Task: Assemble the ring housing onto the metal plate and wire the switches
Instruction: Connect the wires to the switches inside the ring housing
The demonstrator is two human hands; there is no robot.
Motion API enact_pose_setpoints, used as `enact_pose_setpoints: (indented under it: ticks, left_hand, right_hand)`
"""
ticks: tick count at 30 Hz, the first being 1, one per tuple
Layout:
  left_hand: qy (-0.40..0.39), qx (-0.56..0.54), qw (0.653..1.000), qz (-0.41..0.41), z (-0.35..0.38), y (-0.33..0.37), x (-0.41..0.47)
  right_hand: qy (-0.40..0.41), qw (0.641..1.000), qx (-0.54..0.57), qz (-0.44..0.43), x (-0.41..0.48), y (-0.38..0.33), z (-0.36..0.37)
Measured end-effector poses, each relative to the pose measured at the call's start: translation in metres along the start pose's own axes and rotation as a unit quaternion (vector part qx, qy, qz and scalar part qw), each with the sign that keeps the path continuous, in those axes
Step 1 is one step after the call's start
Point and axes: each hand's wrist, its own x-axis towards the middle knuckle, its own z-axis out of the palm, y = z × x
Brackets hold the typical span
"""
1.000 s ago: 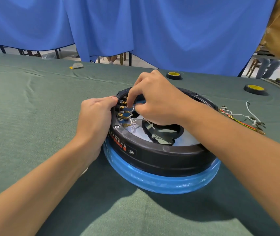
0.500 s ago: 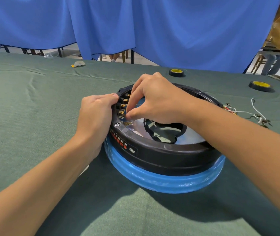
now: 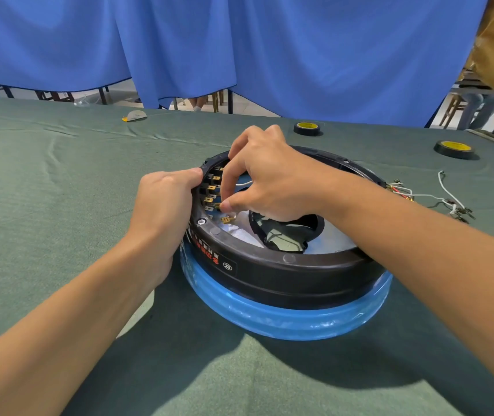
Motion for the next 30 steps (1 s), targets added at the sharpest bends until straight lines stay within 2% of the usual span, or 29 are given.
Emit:
enact_pose_setpoints:
  ticks: [11,30]
  left_hand:
    - [0.017,0.004,1.0,0.001,0.0031,0.0035,-0.0049]
    - [-0.006,-0.005,1.0,-0.011,0.0014,0.0028,-0.0049]
  right_hand:
    - [0.0,1.0,-0.012,-0.002,0.0005,0.0012,-0.0007]
    - [0.016,1.0,0.001,0.006,0.0011,-0.0037,0.0032]
